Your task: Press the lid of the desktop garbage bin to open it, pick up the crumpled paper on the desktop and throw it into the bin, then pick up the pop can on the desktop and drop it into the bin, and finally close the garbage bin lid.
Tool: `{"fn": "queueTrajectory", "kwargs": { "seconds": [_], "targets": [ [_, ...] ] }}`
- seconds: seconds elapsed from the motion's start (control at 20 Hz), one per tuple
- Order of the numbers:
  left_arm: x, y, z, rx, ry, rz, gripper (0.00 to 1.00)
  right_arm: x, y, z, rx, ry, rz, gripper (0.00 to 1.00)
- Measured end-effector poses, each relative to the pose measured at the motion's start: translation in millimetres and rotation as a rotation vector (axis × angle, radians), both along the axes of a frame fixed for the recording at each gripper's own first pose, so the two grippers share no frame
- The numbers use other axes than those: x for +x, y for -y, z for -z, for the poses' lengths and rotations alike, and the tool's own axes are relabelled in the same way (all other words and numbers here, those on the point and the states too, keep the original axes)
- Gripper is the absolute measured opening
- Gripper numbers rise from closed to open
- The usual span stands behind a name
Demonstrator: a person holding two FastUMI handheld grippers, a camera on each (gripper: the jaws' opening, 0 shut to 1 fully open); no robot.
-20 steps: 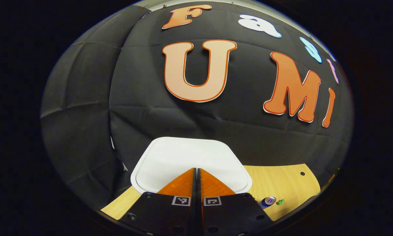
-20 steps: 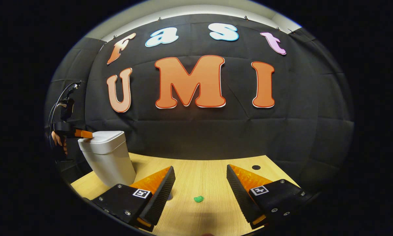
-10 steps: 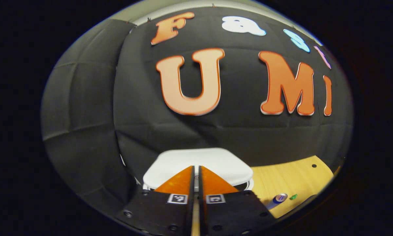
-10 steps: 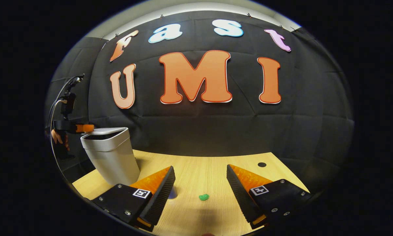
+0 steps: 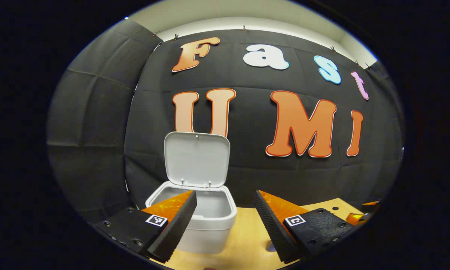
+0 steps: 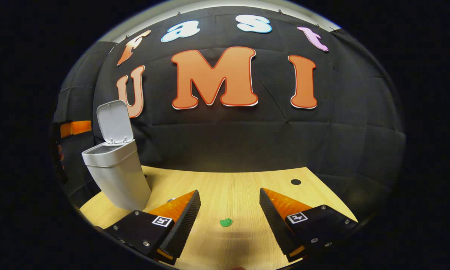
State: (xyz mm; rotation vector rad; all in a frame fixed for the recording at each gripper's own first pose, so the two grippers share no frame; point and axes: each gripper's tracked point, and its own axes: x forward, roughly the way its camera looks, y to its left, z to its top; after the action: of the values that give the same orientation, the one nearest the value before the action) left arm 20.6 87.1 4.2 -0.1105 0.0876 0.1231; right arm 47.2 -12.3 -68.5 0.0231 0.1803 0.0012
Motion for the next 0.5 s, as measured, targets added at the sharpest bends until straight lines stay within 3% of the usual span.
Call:
{"fn": "queueTrajectory", "kwargs": {
  "seconds": [0.1,0.25,0.5],
  "targets": [
    [-16.8,25.8,1.8,-0.002,0.0,0.033,0.96,9.4,-1.5,20.3,-0.025,-0.029,-0.014,0.95],
    [-28.4,60.0,-2.8,0.075,-0.003,0.096,0.96,37.3,-16.4,64.9,-0.043,-0.116,-0.06,0.95],
    [-46.5,85.0,-22.1,0.17,0.005,0.128,0.95,80.9,-26.1,140.9,-0.09,-0.269,-0.104,0.95]
  ]
}}
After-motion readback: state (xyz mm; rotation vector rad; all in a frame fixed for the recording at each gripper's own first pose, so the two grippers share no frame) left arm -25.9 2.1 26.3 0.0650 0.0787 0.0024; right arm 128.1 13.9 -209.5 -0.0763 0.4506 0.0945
